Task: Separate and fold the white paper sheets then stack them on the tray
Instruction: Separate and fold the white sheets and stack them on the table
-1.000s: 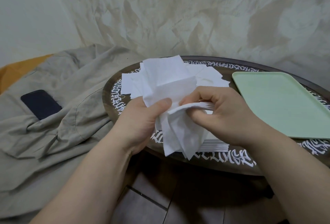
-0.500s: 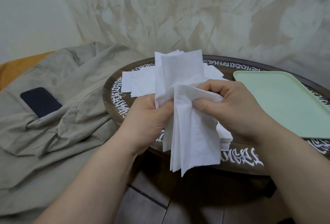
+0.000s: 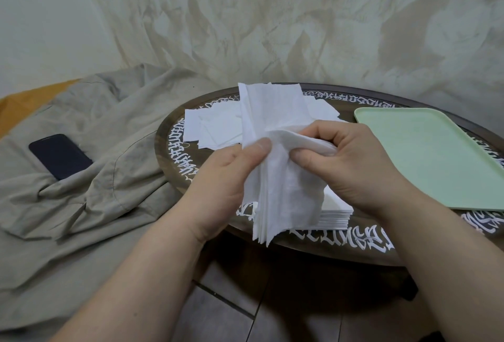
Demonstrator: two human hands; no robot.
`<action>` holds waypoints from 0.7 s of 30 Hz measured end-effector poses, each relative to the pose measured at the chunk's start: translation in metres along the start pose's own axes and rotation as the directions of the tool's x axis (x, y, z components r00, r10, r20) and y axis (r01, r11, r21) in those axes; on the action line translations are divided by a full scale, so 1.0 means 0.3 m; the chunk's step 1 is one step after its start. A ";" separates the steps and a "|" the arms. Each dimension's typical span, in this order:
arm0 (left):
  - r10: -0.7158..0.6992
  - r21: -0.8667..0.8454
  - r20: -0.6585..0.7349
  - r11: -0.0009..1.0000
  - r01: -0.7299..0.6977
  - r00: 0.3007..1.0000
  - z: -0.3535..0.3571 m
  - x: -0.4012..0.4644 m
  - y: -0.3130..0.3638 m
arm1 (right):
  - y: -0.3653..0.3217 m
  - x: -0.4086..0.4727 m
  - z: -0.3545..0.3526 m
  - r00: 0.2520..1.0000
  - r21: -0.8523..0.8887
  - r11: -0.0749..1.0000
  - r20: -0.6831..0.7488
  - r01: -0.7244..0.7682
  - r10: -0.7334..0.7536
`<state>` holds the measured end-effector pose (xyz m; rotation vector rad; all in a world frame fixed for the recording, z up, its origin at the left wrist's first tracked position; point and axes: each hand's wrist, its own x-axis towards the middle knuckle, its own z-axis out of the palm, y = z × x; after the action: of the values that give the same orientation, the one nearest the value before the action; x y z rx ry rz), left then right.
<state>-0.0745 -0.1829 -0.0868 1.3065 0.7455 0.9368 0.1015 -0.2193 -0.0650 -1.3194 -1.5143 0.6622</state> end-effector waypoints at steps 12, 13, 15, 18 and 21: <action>0.099 -0.001 -0.156 0.995 -0.100 0.983 -0.015 0.007 -0.006 | -0.008 -0.015 0.006 0.997 0.339 0.938 0.056 -0.074 0.058; 0.093 -0.036 -0.164 0.994 -0.100 0.982 -0.021 0.010 -0.006 | -0.008 -0.013 0.001 0.995 0.404 0.909 0.043 -0.100 0.090; 0.090 -0.095 -0.180 0.990 -0.108 0.980 -0.025 0.014 -0.005 | -0.016 -0.008 -0.001 0.991 0.420 0.901 -0.020 -0.109 0.130; 0.093 -0.114 -0.179 0.987 -0.115 0.979 -0.020 0.010 0.001 | -0.017 -0.005 0.009 0.992 0.328 0.943 -0.083 -0.065 0.097; 0.082 -0.135 -0.196 0.985 -0.109 0.977 -0.008 0.006 0.013 | -0.012 -0.008 0.020 0.986 0.154 0.986 -0.164 0.057 -0.032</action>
<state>-0.0764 -0.1801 -0.0832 1.1434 0.7504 1.1845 0.0945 -0.2213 -0.0649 -1.1859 -1.3293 0.6184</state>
